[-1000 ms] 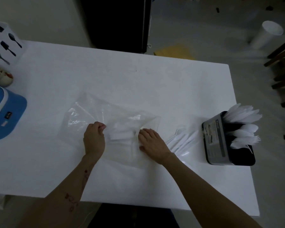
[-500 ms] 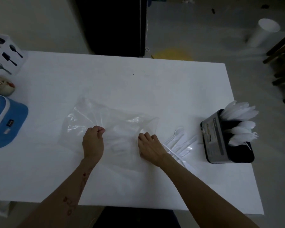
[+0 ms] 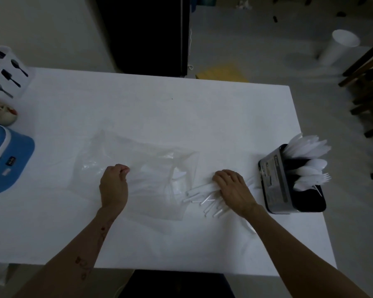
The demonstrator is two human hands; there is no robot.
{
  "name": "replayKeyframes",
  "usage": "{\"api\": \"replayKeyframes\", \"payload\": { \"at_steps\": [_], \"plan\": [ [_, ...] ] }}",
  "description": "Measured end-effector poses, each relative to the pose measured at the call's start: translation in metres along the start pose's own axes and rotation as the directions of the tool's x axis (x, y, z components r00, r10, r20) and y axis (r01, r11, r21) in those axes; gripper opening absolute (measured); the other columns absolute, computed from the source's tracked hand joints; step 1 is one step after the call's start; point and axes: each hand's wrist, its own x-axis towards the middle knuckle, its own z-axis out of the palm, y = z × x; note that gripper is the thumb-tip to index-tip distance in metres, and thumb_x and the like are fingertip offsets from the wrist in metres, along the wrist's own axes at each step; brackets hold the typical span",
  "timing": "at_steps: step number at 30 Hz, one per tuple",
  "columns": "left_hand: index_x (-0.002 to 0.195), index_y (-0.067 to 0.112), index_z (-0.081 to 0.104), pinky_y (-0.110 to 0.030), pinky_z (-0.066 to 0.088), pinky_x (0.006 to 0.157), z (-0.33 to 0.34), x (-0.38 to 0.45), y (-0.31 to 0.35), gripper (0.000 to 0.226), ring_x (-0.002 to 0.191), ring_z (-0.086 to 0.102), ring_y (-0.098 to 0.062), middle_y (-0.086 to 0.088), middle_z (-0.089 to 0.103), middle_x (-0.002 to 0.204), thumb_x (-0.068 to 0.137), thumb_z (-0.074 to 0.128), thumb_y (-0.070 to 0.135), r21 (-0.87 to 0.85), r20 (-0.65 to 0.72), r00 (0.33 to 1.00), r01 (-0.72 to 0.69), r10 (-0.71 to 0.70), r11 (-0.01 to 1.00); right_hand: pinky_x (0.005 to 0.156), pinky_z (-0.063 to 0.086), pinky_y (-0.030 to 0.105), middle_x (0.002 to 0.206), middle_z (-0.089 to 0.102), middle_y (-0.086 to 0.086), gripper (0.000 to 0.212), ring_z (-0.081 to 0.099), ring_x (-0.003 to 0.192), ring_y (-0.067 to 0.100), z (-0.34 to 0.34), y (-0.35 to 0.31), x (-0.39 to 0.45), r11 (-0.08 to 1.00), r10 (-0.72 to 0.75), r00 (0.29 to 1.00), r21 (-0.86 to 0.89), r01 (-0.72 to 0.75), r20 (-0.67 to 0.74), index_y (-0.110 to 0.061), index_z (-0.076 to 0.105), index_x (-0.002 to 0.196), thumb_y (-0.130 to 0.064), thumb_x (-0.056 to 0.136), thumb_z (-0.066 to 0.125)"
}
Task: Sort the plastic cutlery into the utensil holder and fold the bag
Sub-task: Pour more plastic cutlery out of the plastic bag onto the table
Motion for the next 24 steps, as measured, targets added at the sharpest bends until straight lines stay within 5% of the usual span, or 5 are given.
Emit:
{"api": "replayKeyframes", "payload": {
  "at_steps": [5, 10, 13, 18, 24],
  "plan": [
    [0.091, 0.009, 0.069, -0.030, 0.042, 0.070, 0.002, -0.007, -0.002, 0.011, 0.088, 0.059, -0.030, -0.012, 0.064, 0.091, 0.090, 0.059, 0.004, 0.041, 0.062, 0.996, -0.064, 0.062, 0.997, 0.115, 0.025, 0.054, 0.139, 0.055, 0.010, 0.052, 0.046, 0.132, 0.032, -0.007, -0.026, 0.004, 0.992, 0.013, 1.000, 0.124, -0.015, 0.017, -0.012, 0.058, 0.128, -0.029, 0.079, 0.056],
    [0.087, 0.007, 0.068, -0.036, 0.044, 0.060, -0.013, -0.004, 0.008, 0.012, 0.081, 0.055, -0.033, -0.013, 0.061, 0.085, 0.089, 0.059, -0.001, 0.089, 0.012, 0.985, -0.171, 0.170, 0.981, 0.092, 0.035, 0.027, 0.098, 0.069, -0.012, 0.050, 0.058, 0.095, 0.011, -0.033, -0.088, 0.019, 0.847, 0.085, 0.990, 0.516, -0.130, 0.110, -0.021, 0.069, 0.104, -0.064, 0.088, 0.048],
    [0.092, 0.005, 0.070, -0.033, 0.047, 0.059, -0.028, -0.005, 0.028, 0.013, 0.080, 0.054, -0.030, -0.013, 0.062, 0.088, 0.087, 0.062, -0.004, 0.115, -0.069, 0.954, -0.284, 0.293, 0.952, 0.074, 0.041, 0.022, 0.074, 0.062, -0.017, 0.030, 0.056, 0.077, 0.006, -0.038, -0.106, 0.032, 0.645, 0.223, 0.946, 0.693, -0.323, 0.233, -0.016, 0.068, 0.084, -0.045, 0.090, 0.064],
    [0.099, 0.004, 0.071, -0.035, 0.049, 0.066, -0.048, -0.008, 0.068, 0.017, 0.086, 0.055, -0.028, -0.012, 0.063, 0.093, 0.084, 0.067, -0.002, 0.147, -0.169, 0.865, -0.452, 0.472, 0.880, 0.089, 0.056, 0.038, 0.078, 0.077, -0.002, 0.008, 0.073, 0.080, 0.007, -0.037, -0.092, 0.035, 0.341, 0.280, 0.885, 0.823, -0.454, 0.372, -0.018, 0.078, 0.078, -0.020, 0.085, 0.075],
    [0.100, 0.004, 0.072, -0.038, 0.050, 0.066, -0.049, -0.008, 0.080, 0.022, 0.085, 0.055, -0.028, -0.012, 0.063, 0.093, 0.081, 0.069, -0.006, 0.157, -0.166, 0.838, -0.498, 0.520, 0.853, 0.084, 0.053, 0.048, 0.083, 0.074, 0.015, 0.045, 0.068, 0.091, 0.039, -0.029, -0.080, 0.027, 0.201, 0.329, 0.853, 0.853, -0.482, 0.404, -0.013, 0.079, 0.082, -0.053, 0.061, 0.082]
  ]
}}
